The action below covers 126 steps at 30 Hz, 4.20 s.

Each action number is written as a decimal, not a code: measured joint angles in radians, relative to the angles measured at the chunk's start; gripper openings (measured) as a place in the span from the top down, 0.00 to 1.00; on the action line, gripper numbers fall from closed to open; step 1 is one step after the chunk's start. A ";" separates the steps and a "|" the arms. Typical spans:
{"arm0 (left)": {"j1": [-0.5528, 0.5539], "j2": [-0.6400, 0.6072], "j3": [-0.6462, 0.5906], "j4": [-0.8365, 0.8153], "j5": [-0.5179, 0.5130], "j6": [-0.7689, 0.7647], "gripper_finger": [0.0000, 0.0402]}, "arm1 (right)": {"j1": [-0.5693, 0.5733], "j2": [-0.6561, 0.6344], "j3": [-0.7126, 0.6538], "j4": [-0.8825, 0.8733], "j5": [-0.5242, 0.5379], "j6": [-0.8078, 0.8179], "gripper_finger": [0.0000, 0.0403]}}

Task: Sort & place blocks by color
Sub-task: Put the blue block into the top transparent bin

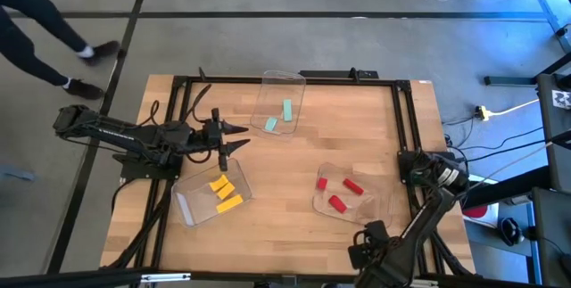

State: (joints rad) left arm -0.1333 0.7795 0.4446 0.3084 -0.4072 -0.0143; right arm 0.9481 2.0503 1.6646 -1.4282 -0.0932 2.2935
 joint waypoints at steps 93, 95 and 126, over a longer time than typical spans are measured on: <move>0.000 0.000 0.000 -0.014 0.000 0.022 0.63 | -1.050 -0.238 -0.797 2.559 -0.113 -2.201 0.67; 0.000 0.000 0.000 -0.022 -0.001 0.022 0.63 | -1.050 -0.237 -0.797 2.561 -0.115 -2.201 0.67; 0.051 0.013 0.000 -0.027 0.000 0.018 0.63 | -1.154 -0.236 -0.726 1.930 0.365 -1.985 0.67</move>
State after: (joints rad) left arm -0.0822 0.7921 0.4450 0.2813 -0.4072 0.0040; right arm -0.2060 1.8141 0.9383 0.5023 0.2722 0.3080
